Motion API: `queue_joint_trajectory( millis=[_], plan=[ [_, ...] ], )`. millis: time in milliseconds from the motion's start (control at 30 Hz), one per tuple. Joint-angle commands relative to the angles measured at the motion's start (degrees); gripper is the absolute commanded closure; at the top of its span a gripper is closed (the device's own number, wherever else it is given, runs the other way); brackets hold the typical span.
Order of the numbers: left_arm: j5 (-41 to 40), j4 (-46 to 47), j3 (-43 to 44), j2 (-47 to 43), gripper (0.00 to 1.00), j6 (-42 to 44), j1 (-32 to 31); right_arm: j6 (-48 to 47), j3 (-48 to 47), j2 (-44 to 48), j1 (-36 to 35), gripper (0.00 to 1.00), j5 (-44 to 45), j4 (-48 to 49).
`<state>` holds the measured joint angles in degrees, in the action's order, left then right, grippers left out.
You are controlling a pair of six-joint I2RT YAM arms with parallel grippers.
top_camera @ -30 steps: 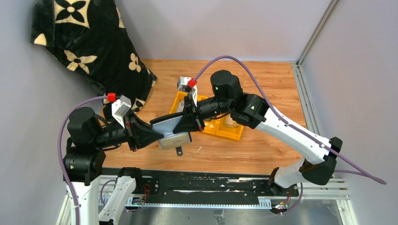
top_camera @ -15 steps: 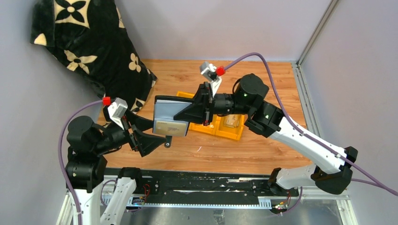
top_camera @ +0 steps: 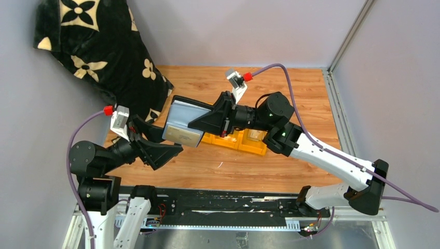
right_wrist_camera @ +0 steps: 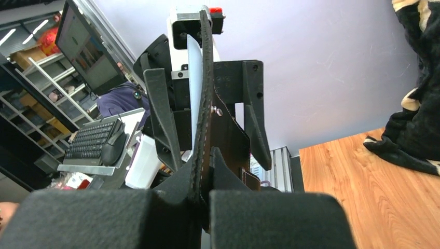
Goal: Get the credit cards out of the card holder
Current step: Remove the credit card from the card holder.
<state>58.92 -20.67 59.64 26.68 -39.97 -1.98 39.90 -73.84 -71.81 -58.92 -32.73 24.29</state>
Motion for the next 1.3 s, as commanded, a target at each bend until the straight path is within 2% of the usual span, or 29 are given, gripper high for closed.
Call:
queue_joint_trajectory(
  millis=[0,100,167,233,300,433,600,800,1033,1267],
  plan=[
    [-3.0,5.6,-1.7,-1.8,0.2,-3.2,0.0,4.1,2.3,0.3,-1.5,1.0,3.0,9.7],
    [-4.9,5.3,-2.2,-1.8,0.47,-1.6,0.0,3.5,4.0,-0.1,-2.3,0.99,3.5,10.1],
    [-7.1,1.0,-0.7,-1.9,0.72,4.3,0.0,1.5,5.5,0.3,-2.3,0.92,4.3,8.4],
    [-8.6,-3.2,1.1,-1.4,0.84,9.0,0.0,-1.7,6.6,1.0,-2.3,0.86,4.8,5.5],
    [-8.5,-9.4,3.4,0.2,0.89,14.6,0.0,-5.7,7.0,1.9,-2.3,0.8,5.8,1.7],
    [-8.2,-22.5,9.5,4.9,0.93,28.3,0.0,-13.3,6.1,2.5,-2.3,0.69,11.3,-8.2],
    [-7.2,-36.8,17.1,11.1,0.96,42.1,0.0,-19.9,4.9,0.9,-2.3,0.58,15.7,-12.7],
    [-9.5,-46.6,19.7,13.8,1.0,50.4,0.0,-24.7,0.2,-2.4,-2.8,0.53,14.2,-16.7],
    [-9.8,-52.9,21.1,16.4,1.0,55.2,0.0,-28.9,-5.1,-6.6,-5.2,0.56,15.7,-21.1],
    [-9.0,-54.1,22.5,17.1,1.0,56.1,0.0,-32.3,-9.4,-7.9,-5.7,0.73,10.6,-28.3]
  ],
)
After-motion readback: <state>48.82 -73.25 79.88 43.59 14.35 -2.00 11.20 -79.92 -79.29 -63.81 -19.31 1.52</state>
